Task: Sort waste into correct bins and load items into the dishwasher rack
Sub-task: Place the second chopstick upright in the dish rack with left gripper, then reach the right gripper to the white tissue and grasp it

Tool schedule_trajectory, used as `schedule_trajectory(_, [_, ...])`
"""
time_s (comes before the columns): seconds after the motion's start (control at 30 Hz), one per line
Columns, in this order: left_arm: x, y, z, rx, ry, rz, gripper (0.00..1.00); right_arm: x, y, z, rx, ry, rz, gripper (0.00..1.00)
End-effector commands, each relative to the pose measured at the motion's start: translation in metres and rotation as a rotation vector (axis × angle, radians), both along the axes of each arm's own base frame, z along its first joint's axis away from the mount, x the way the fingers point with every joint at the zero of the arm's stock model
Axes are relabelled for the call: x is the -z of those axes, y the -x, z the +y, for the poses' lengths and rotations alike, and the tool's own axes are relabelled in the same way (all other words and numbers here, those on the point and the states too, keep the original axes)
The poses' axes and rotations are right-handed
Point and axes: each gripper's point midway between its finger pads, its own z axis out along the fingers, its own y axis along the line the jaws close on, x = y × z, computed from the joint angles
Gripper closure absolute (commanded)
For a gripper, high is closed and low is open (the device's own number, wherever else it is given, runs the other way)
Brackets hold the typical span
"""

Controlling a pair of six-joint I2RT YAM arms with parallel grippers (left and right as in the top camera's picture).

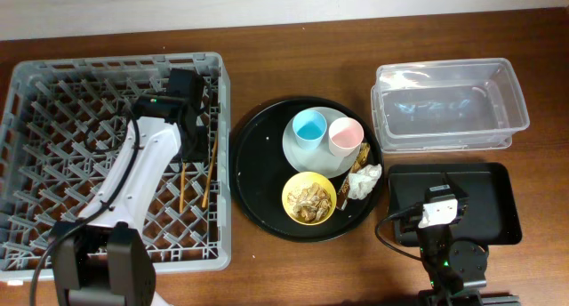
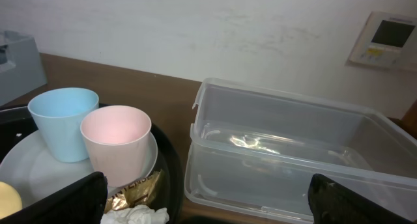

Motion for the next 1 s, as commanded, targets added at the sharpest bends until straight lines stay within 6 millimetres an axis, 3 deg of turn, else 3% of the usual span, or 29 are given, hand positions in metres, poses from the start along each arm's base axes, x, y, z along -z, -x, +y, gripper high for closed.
schedule_trajectory(0.0, [-0.035, -0.016, -0.012, -0.012, 0.123, -0.083, 0.56, 0.003, 0.000, 0.000, 0.000, -0.004, 0.005, 0.01])
schedule_trajectory(0.1, [-0.082, -0.027, -0.014, -0.052, 0.260, -0.202, 0.54, 0.003, 0.000, 0.000, 0.000, -0.004, 0.005, 0.01])
schedule_trajectory(0.2, [-0.124, -0.029, 0.007, -0.140, 0.327, -0.324, 0.51, 0.003, 0.000, 0.000, 0.000, -0.004, 0.005, 0.01])
schedule_trajectory(0.27, [-0.142, -0.024, 0.027, -0.193, 0.324, -0.380, 0.01, 0.002, 0.000, 0.000, 0.000, -0.004, 0.005, 0.01])
schedule_trajectory(0.43, [-0.156, -0.002, 0.056, -0.271, 0.309, -0.399, 0.01, 0.000, 0.000, 0.001, -0.001, -0.004, -0.006, 0.01])
schedule_trajectory(0.6, [-0.156, -0.002, 0.059, -0.279, 0.307, -0.401, 0.01, 0.002, 0.000, 0.001, -0.003, -0.004, 0.002, 0.01])
schedule_trajectory(0.63, [-0.156, -0.002, 0.059, -0.279, 0.307, -0.401, 0.01, 0.000, 0.001, 0.010, -0.055, -0.023, -0.003, 0.01])
schedule_trajectory(0.73, [-0.156, -0.002, 0.059, -0.279, 0.307, -0.400, 0.01, -0.012, 0.009, 0.047, -0.275, -0.085, -0.037, 0.01])
schedule_trajectory(0.83, [-0.156, -0.002, 0.059, -0.279, 0.307, -0.401, 0.01, -0.024, 0.010, 0.048, -0.281, -0.166, -0.068, 0.01])
schedule_trajectory(0.97, [-0.156, -0.002, 0.059, -0.278, 0.307, -0.400, 0.01, -0.062, 0.015, 0.042, -0.248, -0.323, -0.093, 0.01])
